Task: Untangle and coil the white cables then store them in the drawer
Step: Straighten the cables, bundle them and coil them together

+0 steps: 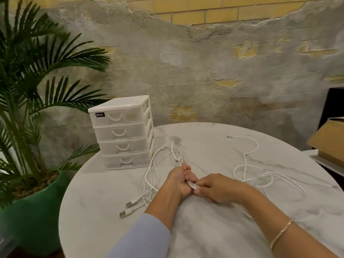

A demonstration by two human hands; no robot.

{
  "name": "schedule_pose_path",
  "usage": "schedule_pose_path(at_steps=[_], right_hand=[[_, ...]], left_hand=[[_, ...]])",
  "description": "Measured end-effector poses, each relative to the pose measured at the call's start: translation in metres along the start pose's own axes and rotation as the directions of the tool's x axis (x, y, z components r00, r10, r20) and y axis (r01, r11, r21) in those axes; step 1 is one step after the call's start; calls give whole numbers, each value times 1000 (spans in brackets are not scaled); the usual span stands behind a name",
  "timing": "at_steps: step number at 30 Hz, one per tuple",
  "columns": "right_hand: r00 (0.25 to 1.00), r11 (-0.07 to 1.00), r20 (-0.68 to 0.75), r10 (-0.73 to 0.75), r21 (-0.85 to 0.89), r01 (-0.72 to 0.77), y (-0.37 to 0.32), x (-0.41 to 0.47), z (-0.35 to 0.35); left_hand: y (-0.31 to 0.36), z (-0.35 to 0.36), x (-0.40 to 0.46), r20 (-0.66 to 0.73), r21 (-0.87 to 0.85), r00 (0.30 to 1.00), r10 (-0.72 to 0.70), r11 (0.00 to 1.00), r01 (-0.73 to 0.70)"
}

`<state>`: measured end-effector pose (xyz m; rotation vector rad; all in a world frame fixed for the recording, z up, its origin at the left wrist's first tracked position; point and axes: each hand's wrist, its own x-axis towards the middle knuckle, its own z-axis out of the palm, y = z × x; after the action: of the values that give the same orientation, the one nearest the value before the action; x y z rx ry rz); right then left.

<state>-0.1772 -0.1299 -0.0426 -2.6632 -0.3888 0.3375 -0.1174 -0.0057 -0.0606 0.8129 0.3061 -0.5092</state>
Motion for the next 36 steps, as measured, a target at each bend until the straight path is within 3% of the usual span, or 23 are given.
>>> schedule_pose_path(at_steps=[2, 5, 9, 13, 15, 18, 21, 24, 25, 26, 28, 30, 31, 33, 35, 36], right_hand=[[999, 998, 34, 10, -63, -8, 11, -5, -11], [998, 954, -14, 62, -292, -64, 28, -5, -32], [972, 878, -207, 115, -436, -197, 36, 11, -61], [906, 719, -407, 116, -595, -359, 41, 18, -86], [835, 631, -537, 121, -607, -482, 47, 16, -95], [644, 564, -759, 96, -492, -664, 59, 9, -105], [501, 567, -865, 27, -399, -721, 72, 0, -119], [344, 656, -938, -40, -284, -699, 81, -13, -137], [326, 661, -945, -24, -260, -704, 83, -17, -143], [356, 640, -935, 3, -272, -719, 83, -21, -148], [538, 578, -836, 107, -388, -718, 77, -23, -148], [734, 589, -608, 302, -486, -645, 63, -19, -138], [794, 603, -462, 396, -521, -604, 56, -14, -132], [844, 595, -218, 491, -624, -507, 37, -9, -116], [915, 610, -144, 378, -704, -363, 17, -4, -102], [953, 693, -155, 260, -657, -295, 5, -3, -96]], left_hand=[[6, -3, 3, 0, -7, 1000, 10, 1000, -10], [7, -2, 3, 29, 27, 999, -14, 1000, 13], [2, 5, 2, 72, 49, 997, -36, 998, 33], [13, -8, 5, 34, 2, 999, -7, 1000, 7], [14, -10, 4, 24, 8, 1000, 9, 1000, -9], [11, -6, 5, 29, 17, 999, 17, 1000, -17], [11, -7, 7, 16, 18, 1000, 20, 1000, -21], [11, -9, 8, 5, 37, 1000, 24, 999, -25], [10, -9, 8, 5, 41, 1000, 27, 999, -27], [10, -9, 8, 3, 42, 1000, 31, 999, -31], [10, -9, 9, -8, 52, 999, 42, 998, -41], [10, -9, 8, -4, 44, 999, 42, 998, -41], [10, -8, 8, 3, 22, 999, 41, 999, -41], [11, -8, 8, 19, -26, 999, 41, 999, -40], [12, -9, 9, 38, -59, 999, 37, 998, -34], [12, -10, 10, 47, -72, 998, 36, 997, -32]])
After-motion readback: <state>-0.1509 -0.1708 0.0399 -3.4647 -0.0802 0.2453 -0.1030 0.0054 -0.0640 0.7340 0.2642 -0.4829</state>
